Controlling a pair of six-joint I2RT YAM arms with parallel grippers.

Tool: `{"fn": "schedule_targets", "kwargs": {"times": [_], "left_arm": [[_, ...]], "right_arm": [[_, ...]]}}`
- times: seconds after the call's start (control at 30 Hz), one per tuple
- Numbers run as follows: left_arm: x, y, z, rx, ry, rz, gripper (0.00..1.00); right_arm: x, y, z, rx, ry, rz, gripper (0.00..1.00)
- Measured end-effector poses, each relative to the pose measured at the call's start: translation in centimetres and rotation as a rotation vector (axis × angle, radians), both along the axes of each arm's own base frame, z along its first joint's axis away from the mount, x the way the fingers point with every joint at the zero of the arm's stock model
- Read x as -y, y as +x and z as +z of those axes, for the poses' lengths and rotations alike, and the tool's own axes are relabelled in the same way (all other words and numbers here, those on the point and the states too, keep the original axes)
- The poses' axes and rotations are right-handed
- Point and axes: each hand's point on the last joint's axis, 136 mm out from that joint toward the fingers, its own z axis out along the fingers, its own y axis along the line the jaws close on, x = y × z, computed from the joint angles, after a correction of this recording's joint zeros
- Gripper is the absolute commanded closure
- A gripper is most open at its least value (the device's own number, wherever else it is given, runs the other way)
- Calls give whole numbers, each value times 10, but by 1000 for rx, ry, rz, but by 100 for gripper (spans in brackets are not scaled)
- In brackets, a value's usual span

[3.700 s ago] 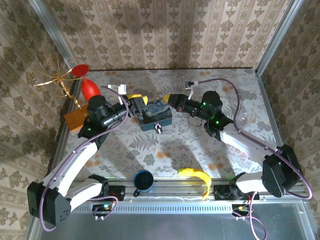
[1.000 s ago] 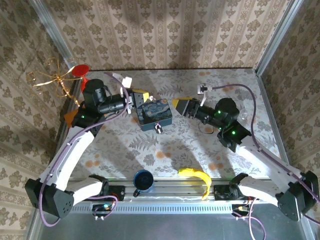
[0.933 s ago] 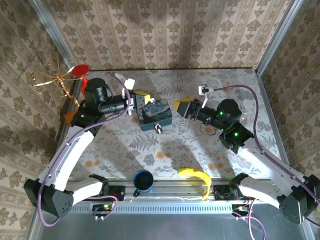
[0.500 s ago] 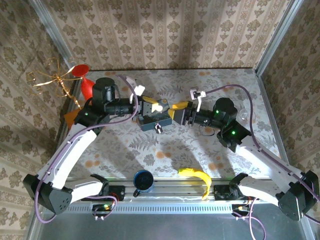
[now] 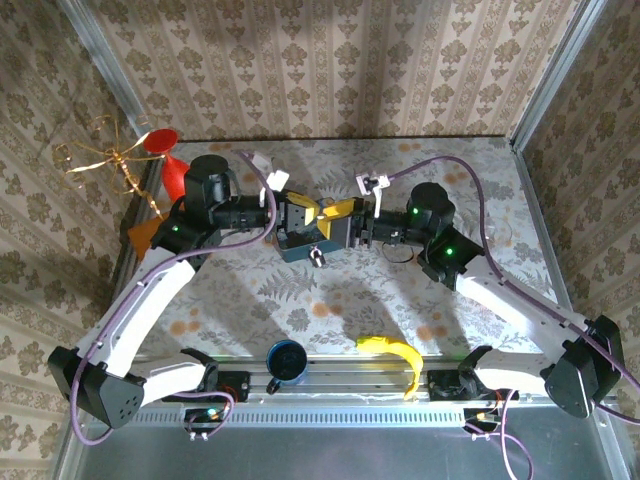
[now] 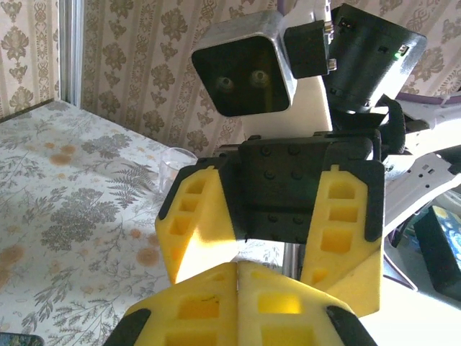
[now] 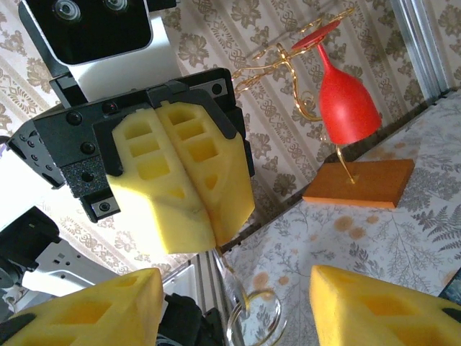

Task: Unlock the padlock with the key

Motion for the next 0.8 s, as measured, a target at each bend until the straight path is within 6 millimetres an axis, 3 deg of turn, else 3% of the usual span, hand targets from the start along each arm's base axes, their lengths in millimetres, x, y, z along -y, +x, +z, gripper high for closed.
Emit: {"fn": "schedule_targets", "kwargs": {"times": [0.23,0.4,0.8], "left_arm": [[0,1,6,-6,-29,-2,100],[-1,4,11,-9,-52,0,100],[-1,3,7,-32,-59,-12,100]], "right_arm": [[-2,-2,-1,1,-2,17,56],[-2,-2,-1,4,-3,16,69],[-1,-1,0,15,-4,10,74]]}}
